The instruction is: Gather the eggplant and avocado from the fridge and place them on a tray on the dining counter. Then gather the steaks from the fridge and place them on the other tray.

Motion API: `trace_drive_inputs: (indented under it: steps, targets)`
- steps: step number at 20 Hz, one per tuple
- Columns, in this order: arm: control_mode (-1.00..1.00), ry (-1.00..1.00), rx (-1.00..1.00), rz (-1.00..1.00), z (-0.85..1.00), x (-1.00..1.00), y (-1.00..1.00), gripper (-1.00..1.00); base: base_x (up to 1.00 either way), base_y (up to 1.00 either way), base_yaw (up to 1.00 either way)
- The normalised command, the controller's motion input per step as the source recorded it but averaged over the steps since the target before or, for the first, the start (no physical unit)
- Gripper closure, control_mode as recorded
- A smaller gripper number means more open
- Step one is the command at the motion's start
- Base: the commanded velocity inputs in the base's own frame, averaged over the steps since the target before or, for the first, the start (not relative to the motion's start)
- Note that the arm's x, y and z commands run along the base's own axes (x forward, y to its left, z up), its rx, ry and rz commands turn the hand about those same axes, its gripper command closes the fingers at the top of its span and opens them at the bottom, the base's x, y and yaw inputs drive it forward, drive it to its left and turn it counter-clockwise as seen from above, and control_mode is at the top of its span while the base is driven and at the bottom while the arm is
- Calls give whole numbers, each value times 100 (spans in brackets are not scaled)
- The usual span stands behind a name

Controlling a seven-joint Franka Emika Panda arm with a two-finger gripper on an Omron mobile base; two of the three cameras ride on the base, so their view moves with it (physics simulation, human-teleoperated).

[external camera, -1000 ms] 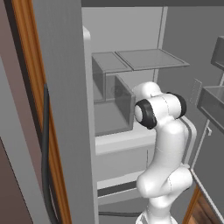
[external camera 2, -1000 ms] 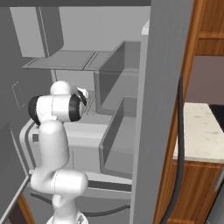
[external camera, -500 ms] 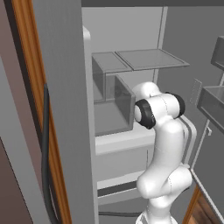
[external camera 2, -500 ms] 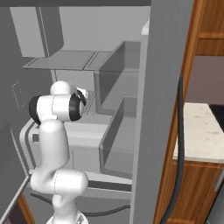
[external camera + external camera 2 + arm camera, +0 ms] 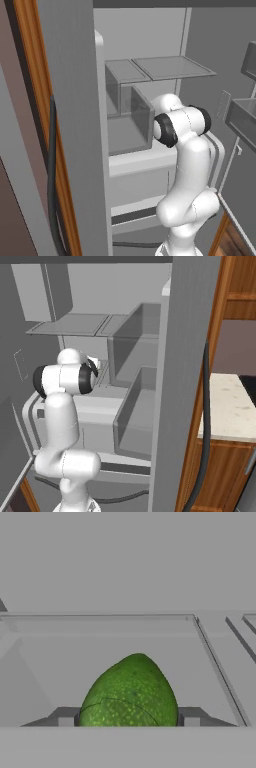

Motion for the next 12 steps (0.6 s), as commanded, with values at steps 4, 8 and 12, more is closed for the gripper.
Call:
trace_drive_inputs:
  steps: [4,8,12]
  targets:
    - [-100,0,0,0,0,-1,0,100,0,0,0]
    - [-100,0,0,0,1,-12,0,100,0,0,0]
    - [-100,0,0,0,1,-28,-8,100,0,0,0]
